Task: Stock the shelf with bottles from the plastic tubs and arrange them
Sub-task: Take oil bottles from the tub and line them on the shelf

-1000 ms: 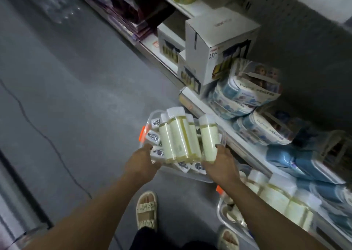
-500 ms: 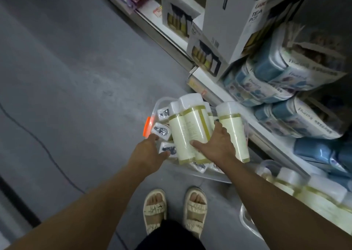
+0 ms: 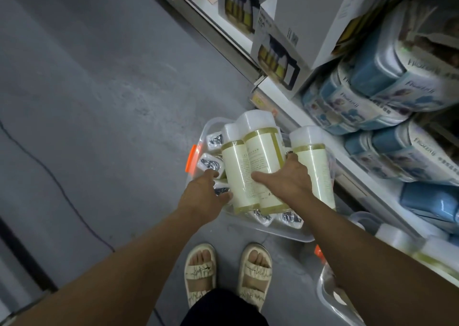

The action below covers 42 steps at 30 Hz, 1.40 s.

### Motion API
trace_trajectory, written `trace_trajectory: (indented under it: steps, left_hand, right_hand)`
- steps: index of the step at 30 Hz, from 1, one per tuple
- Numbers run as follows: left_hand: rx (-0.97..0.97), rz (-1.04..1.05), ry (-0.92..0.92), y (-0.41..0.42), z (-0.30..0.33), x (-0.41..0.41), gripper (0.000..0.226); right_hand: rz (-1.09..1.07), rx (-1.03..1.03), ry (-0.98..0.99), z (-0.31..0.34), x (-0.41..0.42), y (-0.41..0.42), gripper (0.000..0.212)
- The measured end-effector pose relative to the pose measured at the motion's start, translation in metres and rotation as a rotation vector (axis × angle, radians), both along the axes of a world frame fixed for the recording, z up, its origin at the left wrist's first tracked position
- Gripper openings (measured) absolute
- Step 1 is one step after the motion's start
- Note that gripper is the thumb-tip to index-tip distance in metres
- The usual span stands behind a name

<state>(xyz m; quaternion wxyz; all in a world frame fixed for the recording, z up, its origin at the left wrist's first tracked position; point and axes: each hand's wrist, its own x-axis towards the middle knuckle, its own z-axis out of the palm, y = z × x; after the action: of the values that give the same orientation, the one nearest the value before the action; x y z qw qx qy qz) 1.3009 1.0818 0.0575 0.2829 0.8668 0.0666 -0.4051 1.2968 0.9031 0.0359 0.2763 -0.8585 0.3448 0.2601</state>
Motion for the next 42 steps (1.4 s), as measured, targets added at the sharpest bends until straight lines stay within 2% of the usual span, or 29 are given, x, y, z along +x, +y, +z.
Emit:
trace_trajectory:
  steps: [4, 7, 11, 17, 18, 22, 25, 27, 29, 31, 33, 35, 38, 40, 42]
  left_hand:
    - [-0.047, 0.085, -0.01, -0.01, 0.016, 0.005, 0.053]
    - [-0.158, 0.229, -0.013, -0.024, 0.039, 0.011, 0.045]
    - [-0.319, 0.361, -0.021, -0.043, 0.079, 0.022, 0.048]
    - [-0.493, 0.503, 0.059, -0.068, 0.145, 0.03, 0.049]
    - [-0.522, 0.55, 0.07, -0.072, 0.153, 0.031, 0.053]
    - [-0.595, 0.771, 0.081, -0.083, 0.177, 0.037, 0.094]
    - [-0.645, 0.761, 0.02, -0.078, 0.187, 0.04, 0.098]
    - [-0.66, 0.704, -0.013, -0.071, 0.191, 0.043, 0.081]
    - [-0.66, 0.663, -0.028, -0.062, 0.191, 0.049, 0.07]
    - [-0.671, 0.617, -0.029, -0.055, 0.193, 0.054, 0.073]
    - [-0.714, 0.587, 0.003, -0.05, 0.195, 0.058, 0.076]
    - [-0.757, 0.577, 0.049, -0.046, 0.197, 0.061, 0.078]
    - [-0.829, 0.592, 0.122, -0.045, 0.192, 0.063, 0.061]
    - [-0.807, 0.558, 0.16, -0.046, 0.188, 0.057, 0.048]
    - [-0.744, 0.487, 0.183, -0.049, 0.181, 0.045, 0.055]
  right_hand:
    - [-0.05, 0.0, -0.134, 0.023, -0.006, -0.004, 0.084]
    - [0.036, -0.123, -0.245, 0.051, -0.01, -0.008, 0.085]
    - [0.203, -0.295, -0.369, 0.095, -0.01, -0.014, 0.085]
    - [0.263, -0.479, -0.558, 0.145, -0.012, -0.012, 0.083]
    - [0.274, -0.489, -0.58, 0.152, -0.013, -0.011, 0.084]
    - [0.288, -0.532, -0.644, 0.175, -0.017, 0.0, 0.081]
    - [0.281, -0.464, -0.664, 0.186, -0.021, 0.003, 0.084]
    - [0.265, -0.281, -0.634, 0.195, -0.023, -0.002, 0.087]
    - [0.178, 0.083, -0.514, 0.208, -0.023, -0.013, 0.081]
    - [0.045, 0.512, -0.359, 0.219, -0.022, -0.025, 0.071]
    - [-0.036, 0.805, -0.225, 0.223, -0.019, -0.03, 0.068]
    - [-0.044, 0.818, -0.192, 0.224, -0.018, -0.026, 0.069]
    - [-0.054, 0.59, -0.285, 0.221, -0.016, -0.012, 0.07]
    - [-0.075, 0.443, -0.339, 0.217, -0.015, -0.004, 0.073]
    - [-0.095, 0.33, -0.367, 0.21, -0.014, 0.003, 0.079]
